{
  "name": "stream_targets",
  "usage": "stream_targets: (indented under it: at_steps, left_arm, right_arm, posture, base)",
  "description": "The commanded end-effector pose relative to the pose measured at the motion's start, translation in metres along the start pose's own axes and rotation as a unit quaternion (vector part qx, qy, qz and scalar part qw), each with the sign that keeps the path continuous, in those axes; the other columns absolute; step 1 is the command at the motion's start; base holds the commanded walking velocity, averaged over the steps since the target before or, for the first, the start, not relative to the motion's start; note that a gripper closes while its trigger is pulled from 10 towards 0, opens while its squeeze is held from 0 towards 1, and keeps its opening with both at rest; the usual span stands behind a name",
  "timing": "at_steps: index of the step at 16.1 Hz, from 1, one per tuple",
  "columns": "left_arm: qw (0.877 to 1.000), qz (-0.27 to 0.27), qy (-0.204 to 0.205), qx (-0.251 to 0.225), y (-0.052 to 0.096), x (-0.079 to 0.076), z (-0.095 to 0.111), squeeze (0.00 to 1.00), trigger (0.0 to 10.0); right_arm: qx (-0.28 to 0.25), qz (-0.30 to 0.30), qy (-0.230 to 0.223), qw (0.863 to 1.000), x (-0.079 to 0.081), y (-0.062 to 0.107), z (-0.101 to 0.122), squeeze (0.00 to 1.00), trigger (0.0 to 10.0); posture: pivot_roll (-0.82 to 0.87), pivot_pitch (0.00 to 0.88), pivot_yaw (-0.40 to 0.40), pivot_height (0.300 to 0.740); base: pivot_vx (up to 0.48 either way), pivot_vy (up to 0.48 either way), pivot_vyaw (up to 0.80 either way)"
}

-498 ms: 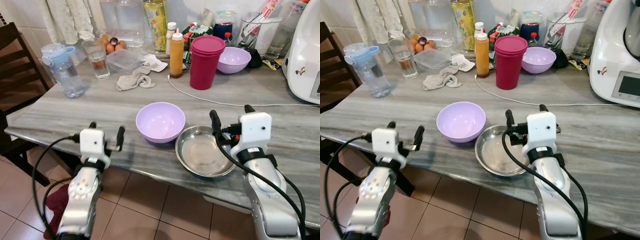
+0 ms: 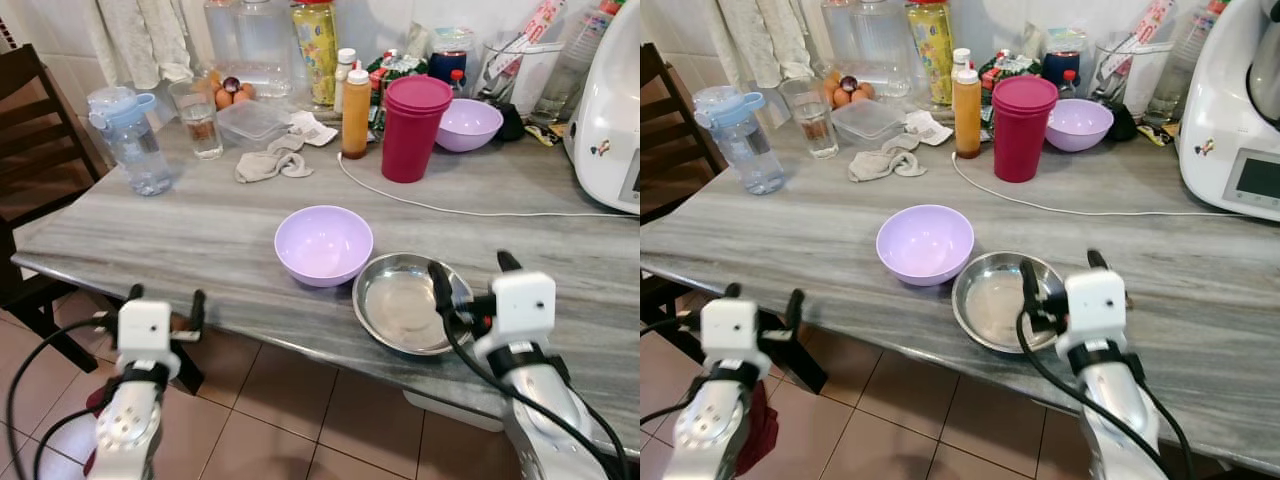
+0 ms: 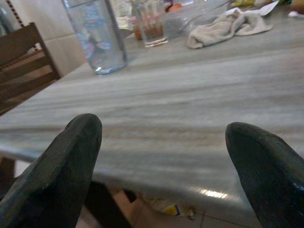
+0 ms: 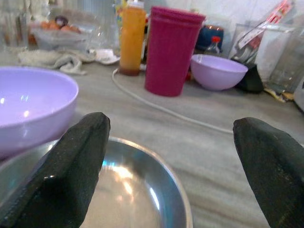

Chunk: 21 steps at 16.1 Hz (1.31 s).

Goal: Setting the table

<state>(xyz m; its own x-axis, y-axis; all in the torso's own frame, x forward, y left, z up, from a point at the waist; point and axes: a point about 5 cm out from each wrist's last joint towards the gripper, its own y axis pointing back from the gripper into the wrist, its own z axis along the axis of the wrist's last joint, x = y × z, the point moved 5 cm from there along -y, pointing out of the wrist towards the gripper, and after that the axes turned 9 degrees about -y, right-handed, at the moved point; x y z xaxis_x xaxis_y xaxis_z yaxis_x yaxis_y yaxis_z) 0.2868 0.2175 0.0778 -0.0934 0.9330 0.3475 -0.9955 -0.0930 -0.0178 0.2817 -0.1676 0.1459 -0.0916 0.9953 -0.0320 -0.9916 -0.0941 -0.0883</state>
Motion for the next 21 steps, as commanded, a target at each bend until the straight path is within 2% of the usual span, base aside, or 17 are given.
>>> stream_targets:
  at_steps: [1, 3, 7, 8, 10, 12, 14, 16, 17, 19, 21]
  left_arm:
    - [1.000, 0.014, -0.012, -0.006, 0.003, 0.011, 0.003, 0.00, 10.0]
    - [1.000, 0.019, -0.013, -0.004, 0.005, 0.014, 0.003, 0.00, 10.0]
    - [1.000, 0.012, -0.015, -0.006, 0.003, 0.008, 0.006, 0.00, 10.0]
    - [1.000, 0.004, -0.010, -0.002, 0.001, 0.007, 0.009, 0.00, 10.0]
    - [1.000, -0.013, -0.015, -0.009, 0.001, 0.004, 0.013, 0.00, 10.0]
    - [1.000, -0.001, -0.014, -0.009, -0.003, 0.008, 0.014, 0.00, 10.0]
    - [1.000, 0.009, -0.013, -0.011, -0.009, 0.014, 0.018, 0.00, 10.0]
    - [1.000, 0.000, -0.020, -0.020, -0.013, 0.010, 0.024, 0.00, 10.0]
    - [0.999, -0.006, -0.023, -0.028, -0.015, 0.007, 0.029, 0.00, 10.0]
    - [0.999, -0.004, -0.021, -0.032, -0.016, 0.005, 0.032, 0.00, 10.0]
    - [0.999, -0.003, -0.014, -0.037, -0.025, -0.003, 0.040, 0.00, 10.0]
  right_arm:
    - [-0.014, 0.005, 0.003, 1.000, 0.000, 0.004, 0.007, 0.00, 10.0]
    - [-0.013, 0.004, 0.013, 1.000, -0.004, 0.006, 0.008, 0.00, 10.0]
    - [-0.016, 0.005, 0.011, 1.000, 0.000, 0.005, 0.009, 0.00, 10.0]
    - [-0.017, 0.009, 0.004, 1.000, 0.007, 0.004, 0.008, 0.00, 10.0]
    - [-0.014, 0.019, -0.011, 1.000, 0.020, 0.000, 0.006, 0.00, 10.0]
    - [-0.017, 0.035, -0.021, 0.999, 0.025, -0.009, 0.007, 0.00, 10.0]
    - [-0.026, 0.049, -0.014, 0.998, 0.025, -0.016, 0.013, 0.00, 10.0]
    - [-0.025, 0.021, -0.024, 0.999, 0.015, -0.020, 0.015, 0.00, 10.0]
    - [-0.030, 0.015, -0.014, 0.999, 0.013, -0.022, 0.018, 0.00, 10.0]
    - [-0.034, 0.015, -0.007, 0.999, 0.014, -0.022, 0.020, 0.00, 10.0]
    - [-0.033, 0.002, -0.004, 0.999, 0.015, -0.024, 0.021, 0.00, 10.0]
  posture:
    - [-0.18, 0.066, 0.043, 0.740]
    - [-0.18, 0.071, 0.044, 0.740]
    - [-0.18, 0.073, 0.073, 0.740]
    - [-0.18, 0.091, 0.094, 0.740]
    - [-0.16, 0.080, 0.075, 0.740]
    - [-0.14, 0.075, 0.063, 0.740]
    - [-0.14, 0.093, 0.066, 0.740]
    - [-0.14, 0.111, 0.058, 0.740]
    - [-0.15, 0.111, 0.058, 0.740]
    - [-0.15, 0.105, 0.059, 0.740]
    - [-0.15, 0.107, 0.061, 0.740]
  base:
    - [0.000, 0.000, 0.00]
    - [0.000, 0.000, 0.00]
    - [0.000, 0.000, 0.00]
    - [0.000, 0.000, 0.00]
    - [0.000, 0.000, -0.40]
    - [0.000, 0.000, -0.80]
    - [0.000, 0.000, 0.00]
    - [0.000, 0.000, 0.00]
    - [0.000, 0.000, 0.00]
    - [0.000, 0.000, 0.00]
    - [0.000, 0.000, 0.00]
